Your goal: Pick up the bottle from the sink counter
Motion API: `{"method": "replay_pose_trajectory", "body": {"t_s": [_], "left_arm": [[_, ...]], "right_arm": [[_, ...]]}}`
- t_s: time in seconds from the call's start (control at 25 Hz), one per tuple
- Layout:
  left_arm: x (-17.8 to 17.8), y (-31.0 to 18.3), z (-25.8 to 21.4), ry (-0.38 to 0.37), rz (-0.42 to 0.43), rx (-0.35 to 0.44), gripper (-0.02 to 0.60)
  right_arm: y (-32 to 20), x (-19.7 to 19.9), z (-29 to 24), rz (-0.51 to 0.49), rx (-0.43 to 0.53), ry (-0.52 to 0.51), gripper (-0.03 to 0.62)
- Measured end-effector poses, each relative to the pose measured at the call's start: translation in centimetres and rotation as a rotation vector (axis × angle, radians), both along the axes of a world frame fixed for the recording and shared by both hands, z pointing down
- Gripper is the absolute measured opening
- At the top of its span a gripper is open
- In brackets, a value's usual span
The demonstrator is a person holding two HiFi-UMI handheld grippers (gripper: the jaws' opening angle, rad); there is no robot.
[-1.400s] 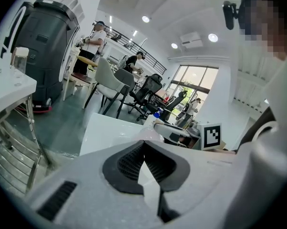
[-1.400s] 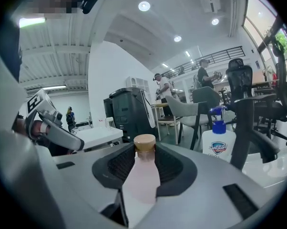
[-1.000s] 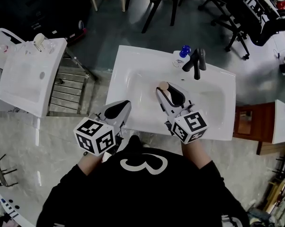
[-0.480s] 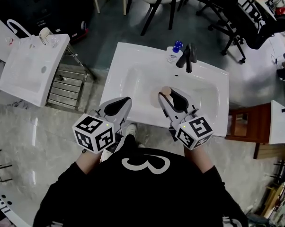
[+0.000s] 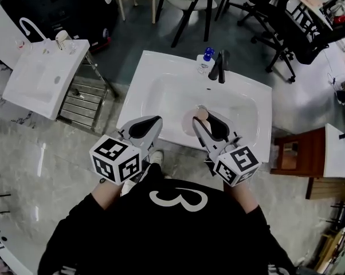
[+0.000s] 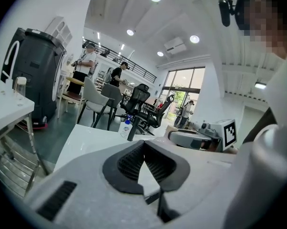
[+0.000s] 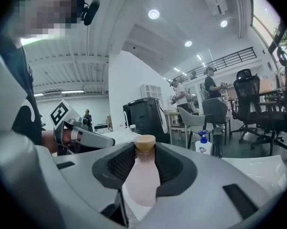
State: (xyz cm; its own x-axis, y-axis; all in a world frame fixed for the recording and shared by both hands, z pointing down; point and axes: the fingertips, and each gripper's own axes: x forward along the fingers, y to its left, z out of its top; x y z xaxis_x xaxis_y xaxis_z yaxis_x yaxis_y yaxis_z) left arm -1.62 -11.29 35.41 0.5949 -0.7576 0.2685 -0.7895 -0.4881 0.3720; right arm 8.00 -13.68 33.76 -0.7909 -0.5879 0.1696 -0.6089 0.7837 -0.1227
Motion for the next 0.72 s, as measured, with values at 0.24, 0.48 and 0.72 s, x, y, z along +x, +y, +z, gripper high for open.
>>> {"method": "replay_pose_trajectory", "body": {"t_s": [0.24,0.48,0.72], "left_arm": [[1.2,2.0,-1.1,-0.007,-0.002,0.023,0.015],[2.1,3.4,-2.0,-0.016,-0.003,0.051,0.015],[2.7,4.6,-2.7,-0.023,-0.007,0.072,0.014]], "right_arm": [[2.4,0.8,-0.8,-0.025,0.004,-0.006,0.13],[4.0,1.5,-1.3,-0.041,0.008,-0.016,0.13],[5.0,2.0,-1.8,-0.04,0.02,-0.02,0.129]]}}
